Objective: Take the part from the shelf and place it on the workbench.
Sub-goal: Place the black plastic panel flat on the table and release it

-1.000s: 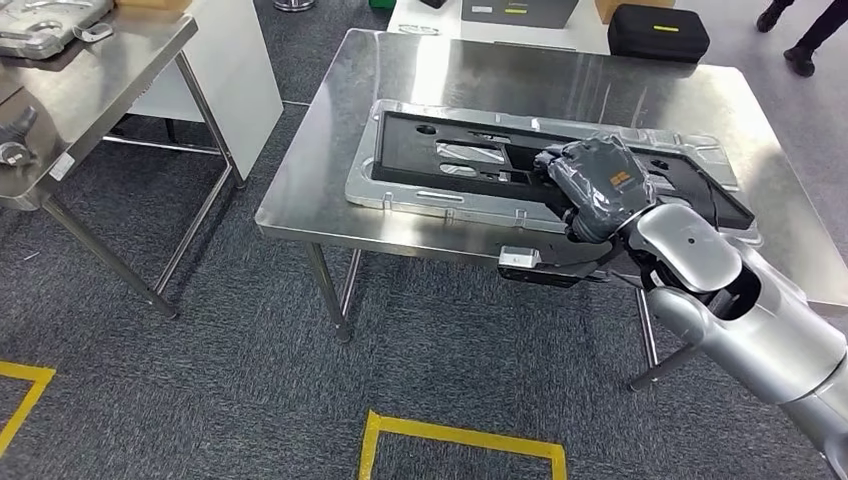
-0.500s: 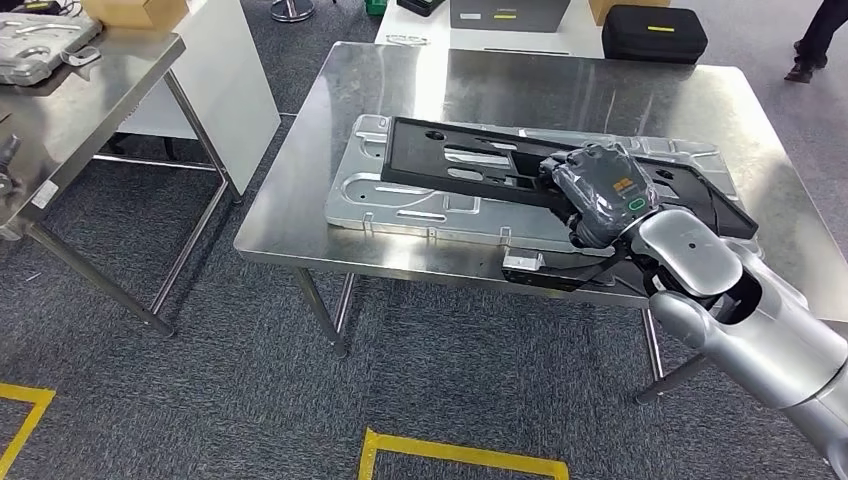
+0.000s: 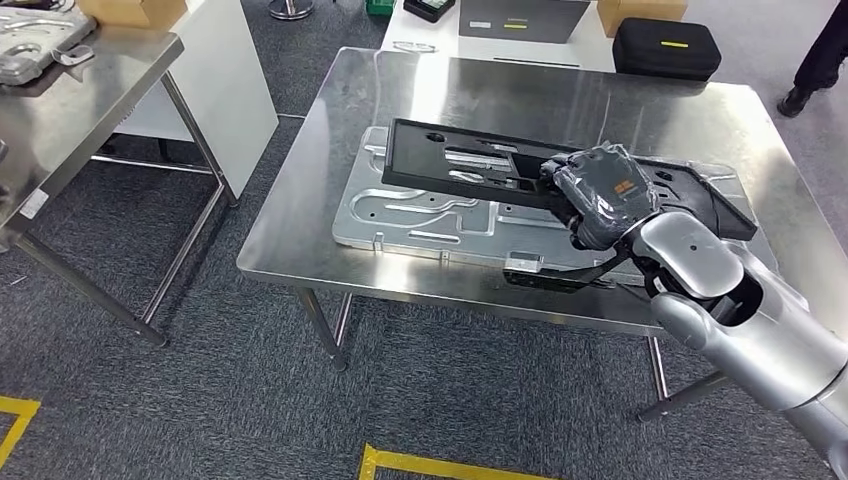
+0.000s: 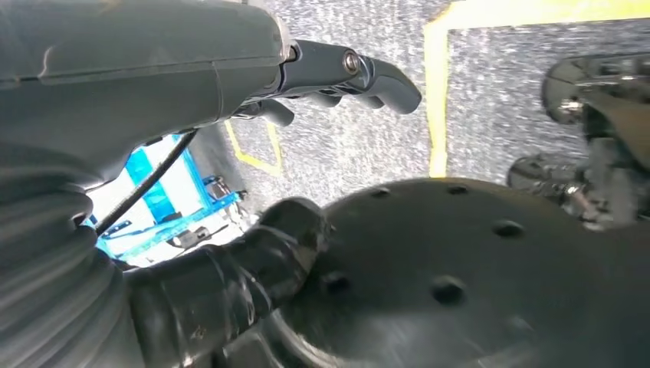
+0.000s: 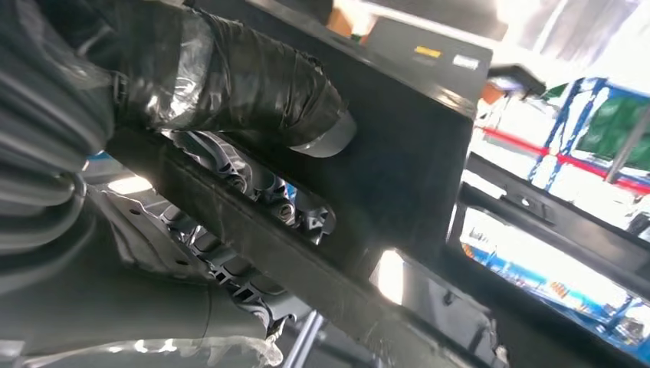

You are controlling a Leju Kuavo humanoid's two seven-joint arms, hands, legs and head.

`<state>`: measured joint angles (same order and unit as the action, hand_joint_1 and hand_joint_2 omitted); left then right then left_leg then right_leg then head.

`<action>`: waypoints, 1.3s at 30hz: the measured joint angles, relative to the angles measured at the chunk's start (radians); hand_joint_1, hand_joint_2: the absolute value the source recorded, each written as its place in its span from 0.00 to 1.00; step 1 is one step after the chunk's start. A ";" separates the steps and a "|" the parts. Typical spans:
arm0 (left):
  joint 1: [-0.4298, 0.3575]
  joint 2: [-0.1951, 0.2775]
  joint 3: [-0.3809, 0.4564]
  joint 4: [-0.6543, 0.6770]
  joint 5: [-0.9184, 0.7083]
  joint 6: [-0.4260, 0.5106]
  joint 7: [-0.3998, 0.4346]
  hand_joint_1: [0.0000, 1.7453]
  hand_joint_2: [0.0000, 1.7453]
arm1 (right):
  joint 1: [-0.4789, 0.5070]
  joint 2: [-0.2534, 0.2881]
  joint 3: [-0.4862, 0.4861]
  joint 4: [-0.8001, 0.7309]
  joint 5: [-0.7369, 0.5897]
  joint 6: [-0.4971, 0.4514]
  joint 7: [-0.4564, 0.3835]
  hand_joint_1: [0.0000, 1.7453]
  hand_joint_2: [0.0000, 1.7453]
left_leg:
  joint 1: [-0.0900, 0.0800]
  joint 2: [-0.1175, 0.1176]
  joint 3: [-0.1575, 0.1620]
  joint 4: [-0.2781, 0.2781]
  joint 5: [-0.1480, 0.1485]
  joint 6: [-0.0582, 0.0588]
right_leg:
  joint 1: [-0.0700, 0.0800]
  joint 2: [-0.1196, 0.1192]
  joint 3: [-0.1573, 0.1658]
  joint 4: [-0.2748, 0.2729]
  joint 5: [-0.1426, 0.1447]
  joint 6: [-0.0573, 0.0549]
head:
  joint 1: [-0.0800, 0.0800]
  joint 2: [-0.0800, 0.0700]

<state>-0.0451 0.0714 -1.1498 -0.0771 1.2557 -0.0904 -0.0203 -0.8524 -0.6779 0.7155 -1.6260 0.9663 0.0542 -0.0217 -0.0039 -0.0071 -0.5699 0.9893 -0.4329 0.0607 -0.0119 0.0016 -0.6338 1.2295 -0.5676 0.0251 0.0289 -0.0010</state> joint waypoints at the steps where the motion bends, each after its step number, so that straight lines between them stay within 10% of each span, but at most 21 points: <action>1: 0.000 -0.001 0.000 0.000 0.000 0.000 0.000 0.00 1.00 | 0.003 0.000 0.000 0.001 0.000 0.000 0.000 1.00 1.00 | 0.001 0.000 0.006 0.000 -0.007 -0.001 | -0.003 0.000 -0.036 0.042 -0.020 0.005 | 0.000 0.000; 3: 0.000 -0.002 0.000 0.000 0.001 0.000 0.000 0.00 1.00 | 0.009 0.000 0.000 0.002 0.000 0.000 0.000 1.00 1.00 | 0.003 -0.002 0.025 0.002 -0.024 -0.005 | -0.010 -0.001 -0.069 0.036 -0.009 0.013 | 0.000 0.000; 8: -0.001 -0.002 0.000 0.000 0.003 -0.001 0.000 0.00 1.00 | 0.013 -0.001 0.000 0.009 0.000 0.000 -0.001 1.00 1.00 | 0.005 -0.003 0.062 0.011 -0.071 -0.034 | -0.011 -0.004 -0.019 -0.196 0.160 0.000 | 0.000 0.000; 12: -0.004 -0.001 -0.001 0.000 0.004 -0.002 0.000 0.00 1.00 | 0.015 -0.002 -0.001 0.012 0.000 -0.001 0.000 1.00 1.00 | 0.005 -0.002 0.044 0.068 -0.074 -0.052 | -0.013 -0.001 0.004 -0.202 0.151 -0.032 | -0.001 0.000; 16: -0.007 0.000 -0.001 0.000 0.004 -0.002 -0.001 0.00 1.00 | 0.016 -0.002 -0.002 0.012 0.000 -0.001 -0.002 1.00 1.00 | 0.007 0.000 -0.111 0.298 -0.151 -0.063 | -0.010 -0.002 0.039 -0.208 0.125 -0.049 | -0.001 0.000; 18: -0.006 0.000 -0.001 0.000 0.005 -0.002 -0.001 0.00 1.00 | 0.018 -0.001 -0.002 0.013 0.004 0.002 -0.002 1.00 1.00 | 0.006 0.000 -0.150 0.306 -0.170 -0.062 | -0.008 -0.001 0.060 -0.208 0.108 -0.049 | -0.001 0.000; 23: -0.001 0.001 -0.002 0.001 0.011 0.000 -0.001 0.00 1.00 | 0.010 0.018 0.008 0.027 0.038 0.017 0.007 1.00 1.00 | -0.002 -0.002 -0.101 0.045 0.033 -0.035 | 0.000 0.004 0.108 -0.207 0.060 -0.034 | -0.001 0.000; 27: -0.001 -0.001 -0.003 0.001 0.011 0.001 0.000 0.00 1.00 | 0.004 0.034 0.019 0.038 0.053 0.023 0.017 1.00 1.00 | 0.002 -0.003 -0.070 0.016 0.043 -0.018 | 0.000 0.007 0.108 -0.169 0.057 -0.013 | -0.001 0.000; 31: -0.002 -0.003 -0.004 0.001 0.011 0.001 0.000 0.00 1.00 | -0.001 0.040 0.029 0.047 0.057 0.023 0.019 1.00 1.00 | 0.004 -0.005 -0.039 0.013 0.021 -0.005 | -0.004 0.004 -0.027 0.042 -0.021 0.004 | -0.001 0.000; 33: -0.001 -0.004 -0.004 0.001 0.011 0.001 0.000 0.00 1.00 | 0.001 0.042 0.035 0.052 0.057 0.023 0.019 1.00 1.00 | 0.004 -0.008 -0.023 0.015 0.004 -0.006 | -0.004 0.004 -0.072 0.065 -0.045 0.006 | -0.001 0.000; 37: -0.001 -0.006 -0.004 0.001 0.011 0.001 0.000 0.00 1.00 | -0.001 0.045 0.039 0.059 0.058 0.024 0.020 1.00 1.00 | 0.002 -0.013 0.016 0.020 -0.035 -0.015 | 0.003 0.002 -0.030 -0.150 0.117 -0.016 | 0.000 0.000; 39: -0.002 -0.008 -0.004 0.001 0.011 0.001 0.000 0.00 1.00 | -0.003 0.048 0.044 0.064 0.063 0.026 0.020 1.00 1.00 | -0.001 -0.015 0.022 0.021 -0.046 -0.026 | 0.009 0.002 -0.019 -0.198 0.154 -0.028 | 0.000 0.000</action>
<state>-0.0476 0.0632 -1.1542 -0.0757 1.2672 -0.0892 -0.0207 -0.8559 -0.6294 0.7597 -1.5622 1.0290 0.0806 -0.0018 -0.0046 -0.0219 -0.5484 1.0106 -0.4791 0.0347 -0.0026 0.0039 -0.6523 1.0317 -0.4139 -0.0030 0.0288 -0.0010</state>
